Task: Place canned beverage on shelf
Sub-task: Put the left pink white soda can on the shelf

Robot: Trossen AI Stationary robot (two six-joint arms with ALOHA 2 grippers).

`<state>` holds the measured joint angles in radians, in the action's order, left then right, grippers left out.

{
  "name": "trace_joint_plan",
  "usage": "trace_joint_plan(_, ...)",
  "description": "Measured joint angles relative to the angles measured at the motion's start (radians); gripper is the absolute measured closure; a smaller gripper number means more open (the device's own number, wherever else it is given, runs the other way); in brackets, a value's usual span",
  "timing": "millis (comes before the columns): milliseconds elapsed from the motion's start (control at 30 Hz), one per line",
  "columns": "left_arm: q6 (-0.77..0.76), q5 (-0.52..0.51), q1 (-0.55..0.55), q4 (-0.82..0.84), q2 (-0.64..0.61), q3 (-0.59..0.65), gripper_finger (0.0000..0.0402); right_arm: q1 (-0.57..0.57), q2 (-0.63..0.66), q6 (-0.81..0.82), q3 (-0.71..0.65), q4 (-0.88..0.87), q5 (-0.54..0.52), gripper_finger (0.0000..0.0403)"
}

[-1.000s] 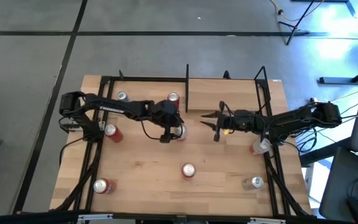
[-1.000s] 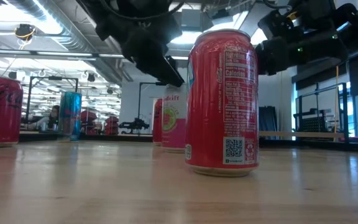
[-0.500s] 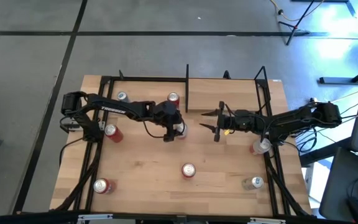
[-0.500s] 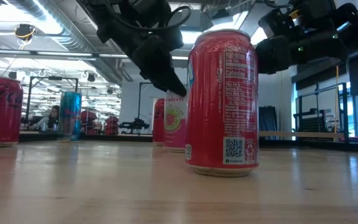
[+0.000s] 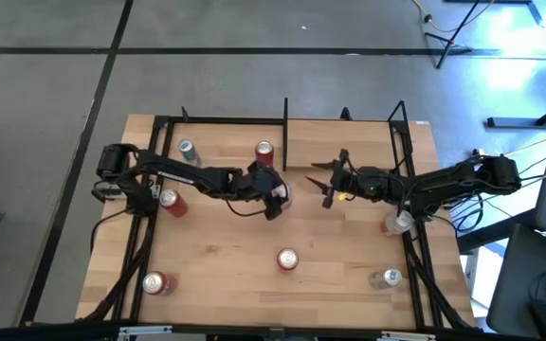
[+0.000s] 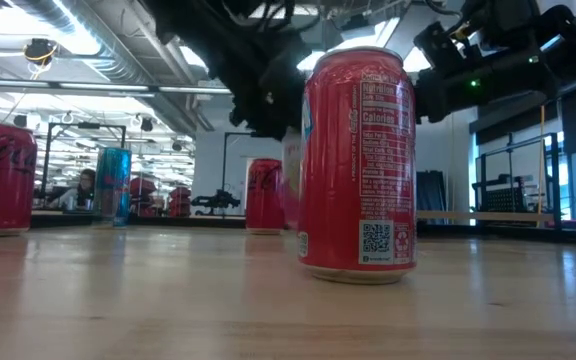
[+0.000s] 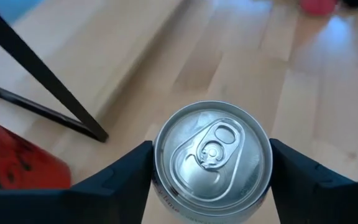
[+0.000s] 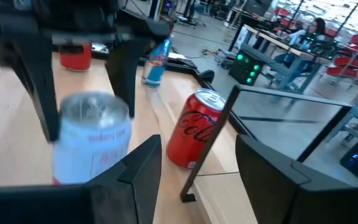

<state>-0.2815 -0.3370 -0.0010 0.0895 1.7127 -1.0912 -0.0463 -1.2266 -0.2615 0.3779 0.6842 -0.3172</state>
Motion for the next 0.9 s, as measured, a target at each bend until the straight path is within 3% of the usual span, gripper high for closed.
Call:
trace_joint_plan(200, 0.006, 0.04, 0.0, -0.043, 0.043, -0.001, 0.0147, 0.0, 0.0, 0.0, 0.0, 0.001, 0.014, 0.0207)
trace_joint_plan(433, 0.032, 0.066, -0.008, -0.034, 0.037, -0.01, 0.0092, 0.0, 0.0, 0.001, 0.0, 0.0, 0.014, 0.0207)
trace_joint_plan(733, 0.154, 0.054, -0.015, 0.086, -0.082, -0.041, 0.0061, 0.0, 0.0, 0.006, 0.002, 0.004, 0.017, 0.0207)
trace_joint_plan(800, 0.158, 0.02, -0.016, 0.151, -0.128, -0.042, 0.0061, 0.0, 0.0, 0.04, 0.002, -0.001, 0.035, 0.0207)
trace_joint_plan(900, 0.161, -0.009, -0.018, 0.205, -0.18, -0.002, 0.0064, 0.0, 0.0, 0.11, 0.005, -0.004, 0.152, 0.0207)
